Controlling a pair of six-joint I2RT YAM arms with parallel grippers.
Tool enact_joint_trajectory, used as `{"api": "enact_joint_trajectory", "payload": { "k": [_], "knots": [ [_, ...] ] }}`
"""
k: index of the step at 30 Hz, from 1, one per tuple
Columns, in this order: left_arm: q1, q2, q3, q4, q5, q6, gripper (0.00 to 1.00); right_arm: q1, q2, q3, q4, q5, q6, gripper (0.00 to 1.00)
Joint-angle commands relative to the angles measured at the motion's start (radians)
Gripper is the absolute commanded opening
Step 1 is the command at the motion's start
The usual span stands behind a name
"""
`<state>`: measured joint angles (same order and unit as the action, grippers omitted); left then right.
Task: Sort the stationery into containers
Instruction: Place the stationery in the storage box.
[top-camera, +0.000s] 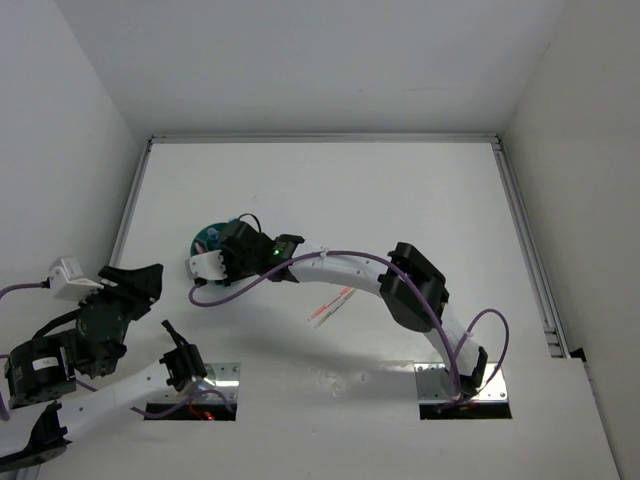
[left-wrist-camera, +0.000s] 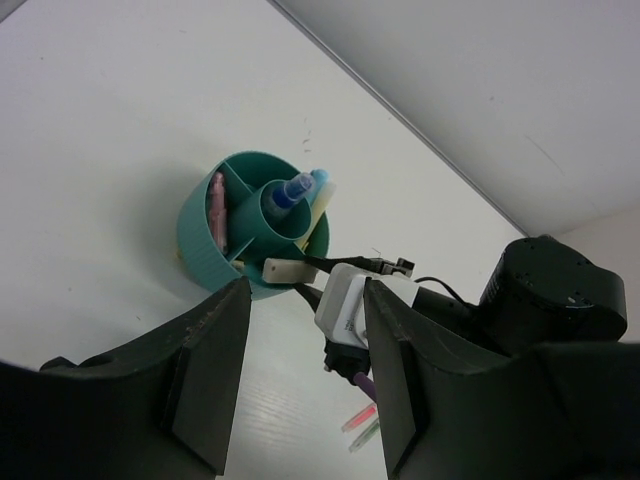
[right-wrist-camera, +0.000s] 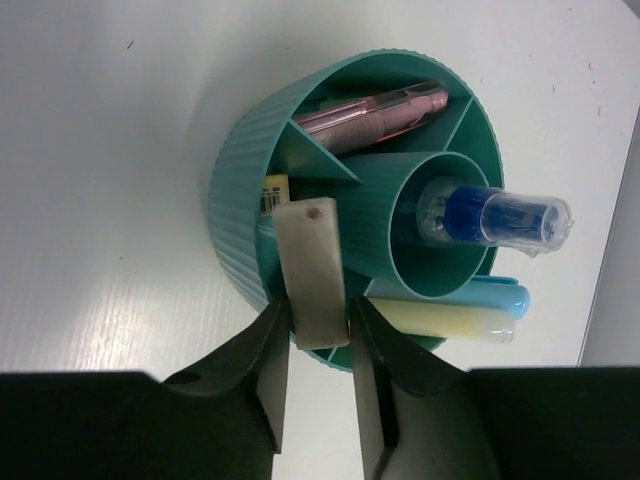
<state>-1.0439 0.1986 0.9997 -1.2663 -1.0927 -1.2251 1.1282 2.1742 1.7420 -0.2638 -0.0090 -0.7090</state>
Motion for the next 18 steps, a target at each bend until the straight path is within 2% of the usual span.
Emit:
{"api": "enact_joint_trajectory", "payload": {
  "k": [1, 8, 12, 13, 14, 15, 16, 18],
  "knots": [
    [-0.001, -0.010, 0.014, 0.002, -0.012, -0.008, 0.55, 0.007, 0.002, 0.001, 0.061, 0.000, -0.001, 0.31],
    [-0.001, -0.010, 0.014, 0.002, -0.012, -0.008, 0.55, 0.007, 0.002, 0.001, 0.071, 0.009, -0.001, 0.41],
    [-0.001, -0.010, 0.014, 0.002, -0.012, 0.001, 0.55, 0.007, -0.008, 0.013, 0.071, 0.020, -0.001, 0.39],
    [-0.001, -0.010, 0.014, 0.002, -0.012, 0.001, 0.50, 0.007, -0.008, 0.013, 0.061, 0.020, -0.001, 0.36],
    [-0.001, -0.010, 0.014, 0.025, -0.012, 0.015, 0.48, 0.007, -0.023, 0.025, 0.052, 0.020, 0.011, 0.21],
    [-0.001, -0.010, 0.014, 0.025, -0.012, 0.035, 0.44, 0.007, -0.034, 0.025, 0.043, 0.030, 0.020, 0.12],
    [-0.001, -0.010, 0.014, 0.042, -0.003, 0.045, 0.35, 0.007, -0.062, 0.034, 0.043, 0.040, 0.045, 0.06],
    [-0.001, 0.001, 0.014, 0.073, 0.008, 0.081, 0.28, 0.007, -0.092, 0.025, 0.028, 0.053, 0.058, 0.00]
  ]
}}
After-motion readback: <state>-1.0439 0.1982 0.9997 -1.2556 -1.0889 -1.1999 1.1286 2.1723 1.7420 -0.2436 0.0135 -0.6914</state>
